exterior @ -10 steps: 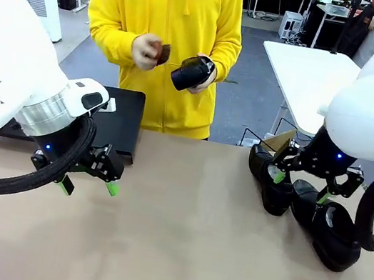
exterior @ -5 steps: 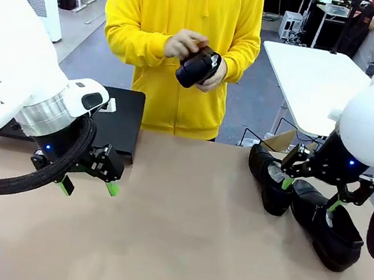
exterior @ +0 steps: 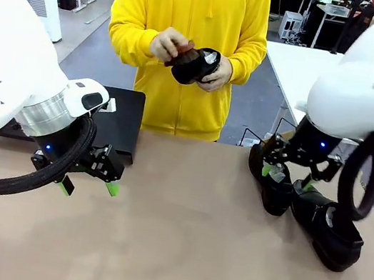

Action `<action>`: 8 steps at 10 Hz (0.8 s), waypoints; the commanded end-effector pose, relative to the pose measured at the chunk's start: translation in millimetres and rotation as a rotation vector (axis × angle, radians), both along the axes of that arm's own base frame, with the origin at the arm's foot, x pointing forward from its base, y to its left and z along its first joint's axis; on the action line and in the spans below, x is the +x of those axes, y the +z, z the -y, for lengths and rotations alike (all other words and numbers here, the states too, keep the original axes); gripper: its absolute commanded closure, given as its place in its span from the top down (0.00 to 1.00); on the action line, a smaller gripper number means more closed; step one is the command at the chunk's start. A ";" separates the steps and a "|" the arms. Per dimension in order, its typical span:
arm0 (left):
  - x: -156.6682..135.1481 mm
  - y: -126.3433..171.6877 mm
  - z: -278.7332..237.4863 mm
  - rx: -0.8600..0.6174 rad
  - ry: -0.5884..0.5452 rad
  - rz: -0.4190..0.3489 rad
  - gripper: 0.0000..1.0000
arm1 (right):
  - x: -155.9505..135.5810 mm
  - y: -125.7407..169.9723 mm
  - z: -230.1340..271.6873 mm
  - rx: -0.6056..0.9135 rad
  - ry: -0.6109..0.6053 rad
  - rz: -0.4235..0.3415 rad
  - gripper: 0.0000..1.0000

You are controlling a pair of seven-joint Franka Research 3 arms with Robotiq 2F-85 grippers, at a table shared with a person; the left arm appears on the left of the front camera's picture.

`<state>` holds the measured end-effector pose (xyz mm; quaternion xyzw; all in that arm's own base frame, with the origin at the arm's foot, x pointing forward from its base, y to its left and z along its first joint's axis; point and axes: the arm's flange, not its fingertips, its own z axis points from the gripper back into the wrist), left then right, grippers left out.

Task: Organize the shoes by placing them on the stand.
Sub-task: Pick up one Shoe and place it in the middle of the table.

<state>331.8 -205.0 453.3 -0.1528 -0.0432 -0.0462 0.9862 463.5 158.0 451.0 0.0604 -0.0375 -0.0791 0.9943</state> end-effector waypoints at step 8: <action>-0.2 -0.5 -0.6 -0.007 -0.001 -0.005 1.00 | 84.5 -61.3 -18.6 -0.036 0.111 0.035 1.00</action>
